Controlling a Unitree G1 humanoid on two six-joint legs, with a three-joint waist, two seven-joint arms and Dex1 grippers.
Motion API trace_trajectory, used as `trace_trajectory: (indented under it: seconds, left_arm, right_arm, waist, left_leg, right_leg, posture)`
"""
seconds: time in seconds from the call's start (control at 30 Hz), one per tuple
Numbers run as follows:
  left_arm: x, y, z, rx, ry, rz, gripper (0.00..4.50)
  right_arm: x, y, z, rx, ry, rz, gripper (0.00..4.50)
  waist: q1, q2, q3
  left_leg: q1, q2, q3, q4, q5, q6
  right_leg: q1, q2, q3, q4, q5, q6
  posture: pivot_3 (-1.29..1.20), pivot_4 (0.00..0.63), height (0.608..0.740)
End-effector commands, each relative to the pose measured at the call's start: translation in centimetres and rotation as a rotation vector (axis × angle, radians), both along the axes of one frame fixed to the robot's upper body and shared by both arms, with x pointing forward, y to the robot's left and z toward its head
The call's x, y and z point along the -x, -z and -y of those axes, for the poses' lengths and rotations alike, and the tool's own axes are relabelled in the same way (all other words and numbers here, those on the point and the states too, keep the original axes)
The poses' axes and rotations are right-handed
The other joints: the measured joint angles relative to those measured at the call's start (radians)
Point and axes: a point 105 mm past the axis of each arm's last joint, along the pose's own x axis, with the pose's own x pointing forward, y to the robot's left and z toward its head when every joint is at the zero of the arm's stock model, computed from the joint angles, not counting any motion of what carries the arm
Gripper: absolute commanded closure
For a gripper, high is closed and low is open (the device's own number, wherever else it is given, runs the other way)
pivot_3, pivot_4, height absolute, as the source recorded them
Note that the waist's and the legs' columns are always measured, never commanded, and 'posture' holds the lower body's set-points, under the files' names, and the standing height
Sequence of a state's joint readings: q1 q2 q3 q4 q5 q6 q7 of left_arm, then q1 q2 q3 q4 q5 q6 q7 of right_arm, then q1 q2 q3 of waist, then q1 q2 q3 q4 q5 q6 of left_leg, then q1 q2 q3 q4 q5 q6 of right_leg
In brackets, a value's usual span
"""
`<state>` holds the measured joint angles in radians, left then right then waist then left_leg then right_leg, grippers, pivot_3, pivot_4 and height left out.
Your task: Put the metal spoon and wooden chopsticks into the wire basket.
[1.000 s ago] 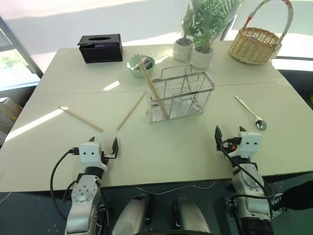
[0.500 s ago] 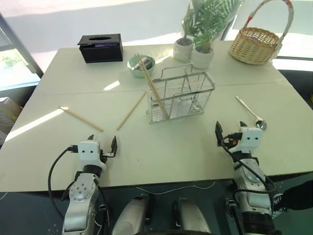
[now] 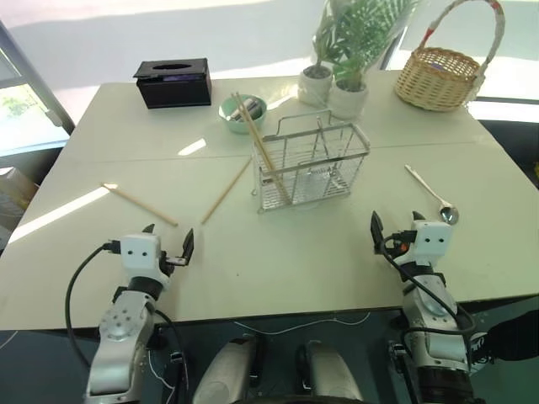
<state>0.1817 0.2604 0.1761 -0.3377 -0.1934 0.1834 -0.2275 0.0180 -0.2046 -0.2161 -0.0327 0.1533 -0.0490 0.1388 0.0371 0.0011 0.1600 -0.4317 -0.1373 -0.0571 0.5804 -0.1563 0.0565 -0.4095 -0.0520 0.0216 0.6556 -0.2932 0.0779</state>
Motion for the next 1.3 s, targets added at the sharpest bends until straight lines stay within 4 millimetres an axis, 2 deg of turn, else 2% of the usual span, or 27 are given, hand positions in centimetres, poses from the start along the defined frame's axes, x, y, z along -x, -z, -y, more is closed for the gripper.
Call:
trace_trajectory:
  seconds: [0.03,0.17,0.27,0.47,0.67,0.8,0.97,1.3]
  left_arm:
    - [-0.8,-4.1,-2.0,-0.018,0.094,0.067,0.07]
    - [-1.7,-7.4,-3.0,-0.021,0.296,0.029,0.07]
    - [-1.6,-9.3,-2.4,-0.031,0.462,-0.008,0.07]
    - [-0.8,-10.8,2.4,-0.004,0.761,-0.043,0.07]
    - [-0.1,-10.8,7.0,0.054,0.952,-0.060,0.07]
    - [-0.4,-10.0,9.0,0.072,1.016,-0.062,0.07]
    - [-0.5,-10.1,10.0,0.077,1.048,-0.047,0.07]
    - [-1.1,-11.7,9.9,0.023,1.012,0.041,0.07]
  right_arm:
    - [-0.2,-2.0,0.6,0.032,-0.005,0.054,0.00]
    - [-0.5,-2.4,1.4,0.044,-0.001,0.055,0.00]
    - [-0.5,-2.4,1.6,0.045,0.003,0.055,0.00]
    - [-0.2,-2.5,1.6,0.049,0.013,0.058,0.00]
    - [0.2,-3.3,2.4,0.081,0.024,0.059,0.00]
    - [0.1,-4.4,3.1,0.107,0.029,0.066,0.00]
    - [0.0,-5.6,4.4,0.152,0.062,0.041,0.00]
    - [-1.2,-7.7,6.9,0.293,-0.128,-0.339,0.00]
  waist:
    - [0.000,0.000,0.000]
    - [0.000,0.000,0.000]
    - [-0.001,0.000,0.000]
    - [0.000,0.000,0.000]
    - [-0.001,0.000,0.000]
    - [-0.002,0.000,0.000]
    - [-0.003,0.000,0.001]
    - [-0.001,-0.002,0.003]
  left_leg:
    - [0.000,0.000,0.000,0.000,0.000,0.000]
    - [0.002,0.001,0.000,-0.001,0.001,-0.002]
    - [0.004,0.000,0.001,-0.002,0.001,-0.002]
    - [0.005,0.001,0.001,-0.005,0.003,-0.005]
    - [0.005,0.001,0.001,-0.005,0.003,-0.005]
    - [0.005,0.001,0.001,-0.004,0.003,-0.005]
    - [0.005,0.002,0.001,-0.004,0.003,-0.005]
    - [0.003,0.004,0.002,-0.002,0.003,-0.005]
  right_leg:
    - [0.000,0.000,0.000,0.000,0.000,0.000]
    - [0.000,0.000,0.000,0.003,0.000,-0.001]
    - [0.001,0.000,0.001,0.003,0.000,-0.001]
    - [0.000,0.000,0.001,0.003,-0.002,-0.004]
    - [0.001,0.000,0.001,0.003,-0.002,-0.004]
    - [0.001,0.000,0.001,0.003,-0.002,-0.004]
    - [0.001,0.000,0.001,0.002,-0.002,-0.004]
    - [0.006,-0.004,-0.007,0.000,-0.002,-0.004]
  posture:
    - [0.00,0.150,0.740]
    - [0.00,0.150,0.740]
    - [0.00,0.150,0.740]
    - [0.00,0.150,0.740]
    - [0.00,0.150,0.740]
    - [0.00,0.150,0.740]
    - [0.00,0.150,0.740]
    - [0.00,0.150,0.740]
